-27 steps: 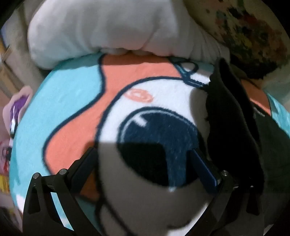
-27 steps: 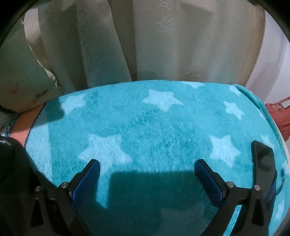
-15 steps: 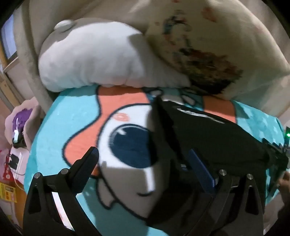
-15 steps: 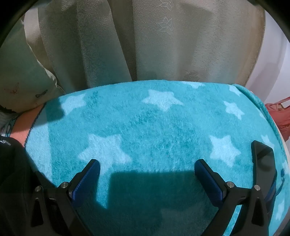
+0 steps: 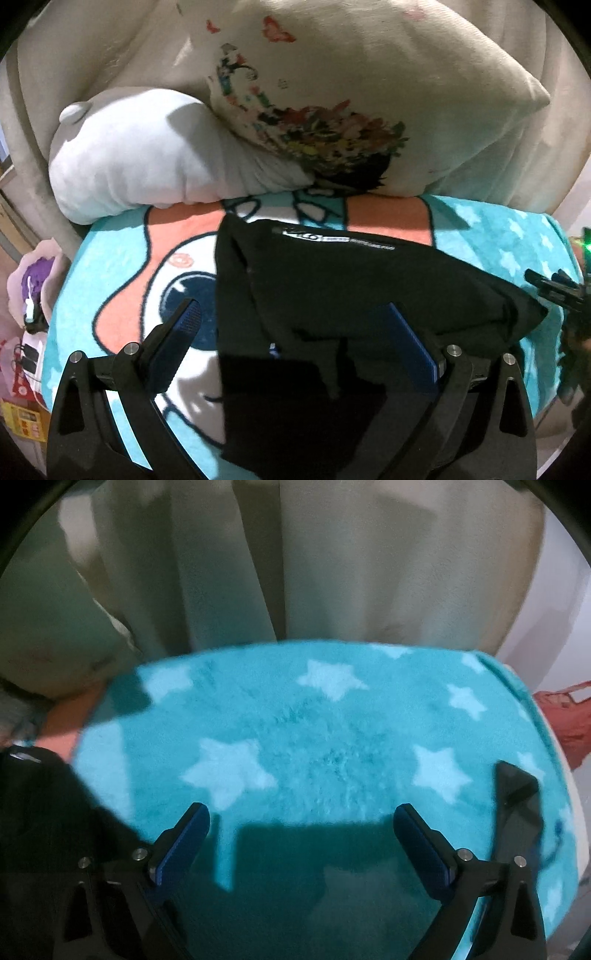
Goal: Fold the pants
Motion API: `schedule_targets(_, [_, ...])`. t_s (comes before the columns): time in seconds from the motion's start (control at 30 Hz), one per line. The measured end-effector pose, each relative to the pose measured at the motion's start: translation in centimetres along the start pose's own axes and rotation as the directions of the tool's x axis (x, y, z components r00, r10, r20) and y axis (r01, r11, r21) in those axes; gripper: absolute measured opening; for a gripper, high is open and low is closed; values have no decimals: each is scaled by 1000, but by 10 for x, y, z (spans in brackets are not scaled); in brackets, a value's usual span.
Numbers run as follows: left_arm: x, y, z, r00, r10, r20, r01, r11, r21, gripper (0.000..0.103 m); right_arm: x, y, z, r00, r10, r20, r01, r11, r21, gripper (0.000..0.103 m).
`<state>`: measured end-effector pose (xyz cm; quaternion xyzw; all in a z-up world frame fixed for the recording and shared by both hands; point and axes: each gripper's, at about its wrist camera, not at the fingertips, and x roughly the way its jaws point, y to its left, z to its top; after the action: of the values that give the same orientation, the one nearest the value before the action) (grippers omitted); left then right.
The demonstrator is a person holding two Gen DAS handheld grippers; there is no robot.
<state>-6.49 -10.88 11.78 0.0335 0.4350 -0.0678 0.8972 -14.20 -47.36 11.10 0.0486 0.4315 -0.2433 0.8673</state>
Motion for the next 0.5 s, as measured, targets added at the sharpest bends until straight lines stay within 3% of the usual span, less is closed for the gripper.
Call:
schedule_targets(0.17, [4,-12,1,1000,-6,-19,6,1000,-5,99,-59,34,-4,996,47,72,-44,998,-48,100])
schedule_targets(0.27, [6,-18,2,999,-17,-38,17,1000,-3,99,-73,58,1,996,68,58,-63,994,-90,100])
schedule_targets(0.5, [4,-18,0,999,-20,-34,20,1000,-2,99,-86,117,3,998,-30,62,45,969,-242,100])
